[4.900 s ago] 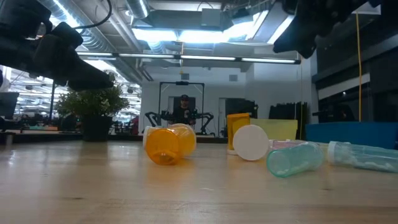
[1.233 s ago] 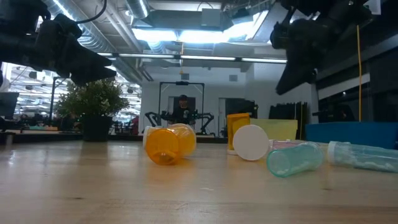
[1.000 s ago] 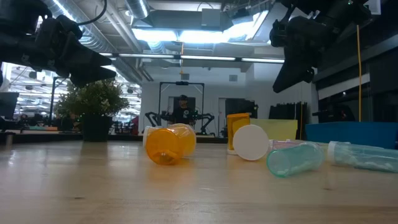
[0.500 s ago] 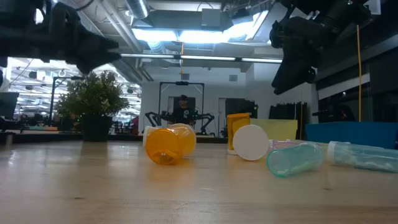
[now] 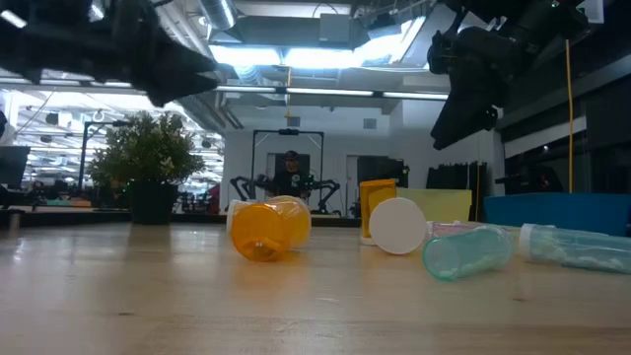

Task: Pick and place medicine bottles into bin by pill shape (circle, oval)
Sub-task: Put the small yellow pill bottle into the yellow bin

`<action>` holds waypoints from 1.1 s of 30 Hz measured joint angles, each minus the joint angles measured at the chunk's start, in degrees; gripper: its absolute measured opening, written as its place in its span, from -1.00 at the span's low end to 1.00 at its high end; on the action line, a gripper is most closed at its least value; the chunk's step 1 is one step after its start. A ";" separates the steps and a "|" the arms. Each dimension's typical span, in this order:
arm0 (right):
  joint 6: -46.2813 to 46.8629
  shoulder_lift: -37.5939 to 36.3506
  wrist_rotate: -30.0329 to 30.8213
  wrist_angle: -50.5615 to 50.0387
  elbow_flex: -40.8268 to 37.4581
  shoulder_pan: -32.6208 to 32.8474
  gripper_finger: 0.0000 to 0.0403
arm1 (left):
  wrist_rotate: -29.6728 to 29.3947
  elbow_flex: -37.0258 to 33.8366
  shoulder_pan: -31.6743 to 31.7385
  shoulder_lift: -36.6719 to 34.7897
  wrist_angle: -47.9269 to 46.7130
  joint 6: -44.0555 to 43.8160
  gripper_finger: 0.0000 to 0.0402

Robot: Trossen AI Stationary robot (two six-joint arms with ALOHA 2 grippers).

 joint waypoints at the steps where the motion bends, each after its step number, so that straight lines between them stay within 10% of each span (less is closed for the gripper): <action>1: 0.00 0.00 -0.01 0.00 0.00 0.01 -0.04 | -0.32 1.17 0.00 1.45 0.08 0.33 0.27; 33: 19.93 0.04 -3.50 10.71 -14.47 11.81 -0.18 | -1.10 4.31 0.00 13.96 3.79 -11.92 0.27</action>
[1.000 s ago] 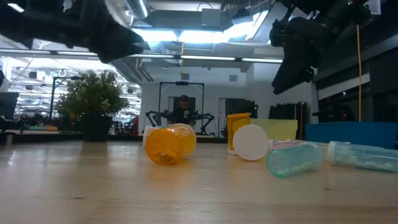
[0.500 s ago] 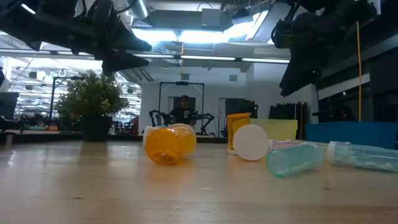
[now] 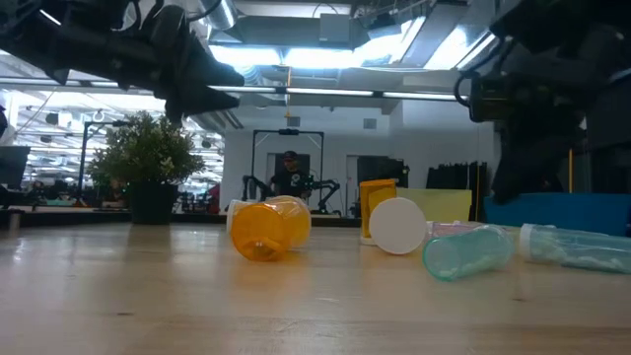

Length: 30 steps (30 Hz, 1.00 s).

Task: Pick and place medicine bottles into bin by pill shape (circle, oval)
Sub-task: Put the small yellow pill bottle into the yellow bin

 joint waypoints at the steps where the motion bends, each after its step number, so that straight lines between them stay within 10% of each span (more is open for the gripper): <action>1: -0.17 0.00 0.81 0.26 -0.41 0.36 -0.18 | 0.00 0.00 0.00 0.00 0.09 0.01 0.27; 30: -7.95 15.10 5.71 10.87 -1.32 1.11 -0.26 | 0.04 0.00 0.00 0.00 0.32 0.15 0.27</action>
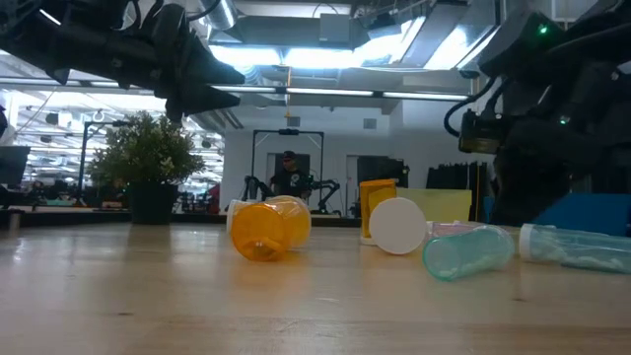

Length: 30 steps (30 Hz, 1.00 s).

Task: Pick and place medicine bottles into bin by pill shape (circle, oval)
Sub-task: Put the small yellow pill bottle into the yellow bin

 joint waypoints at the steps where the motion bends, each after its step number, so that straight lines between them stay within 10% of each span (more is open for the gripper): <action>1: -0.47 -0.06 0.13 0.19 -0.04 -0.01 -0.30 | 0.00 0.00 0.00 0.00 0.00 0.00 0.27; 12: -2.25 -0.36 1.92 1.30 2.96 -0.17 -0.55 | 0.00 0.00 0.01 0.00 0.00 0.02 0.27; 30: -8.07 -0.54 38.37 -12.03 18.81 -1.61 -0.53 | 0.07 0.00 0.01 -0.01 -1.62 11.33 0.27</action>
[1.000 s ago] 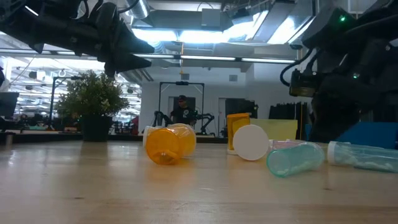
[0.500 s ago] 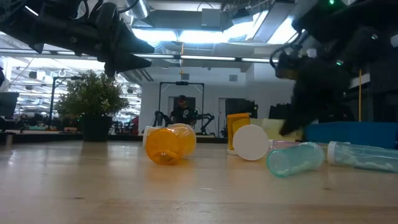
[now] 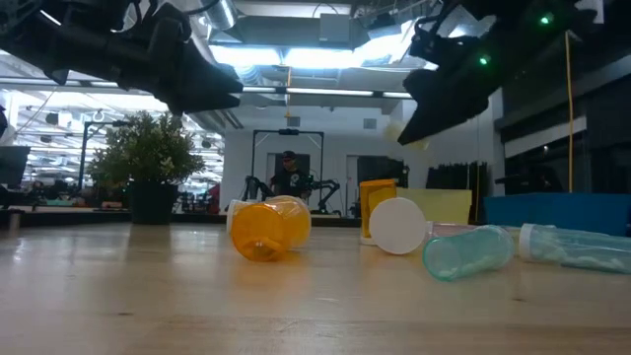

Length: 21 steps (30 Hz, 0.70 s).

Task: Pick and place medicine bottles into bin by pill shape (circle, oval)
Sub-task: Put the small yellow pill bottle into the yellow bin

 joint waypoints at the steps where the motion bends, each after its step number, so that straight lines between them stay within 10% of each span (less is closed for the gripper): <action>1: 1.44 0.00 0.12 -1.22 0.52 -0.77 -0.52 | 0.00 0.00 0.01 0.01 0.00 0.52 0.27; 7: 9.30 0.00 -0.91 -4.74 1.31 -6.01 -0.52 | 0.00 0.00 0.00 0.01 0.02 0.74 0.27; 21: 13.19 0.00 -25.07 -5.18 1.31 -19.24 -0.43 | 0.02 0.00 1.32 -0.01 -0.15 0.70 0.27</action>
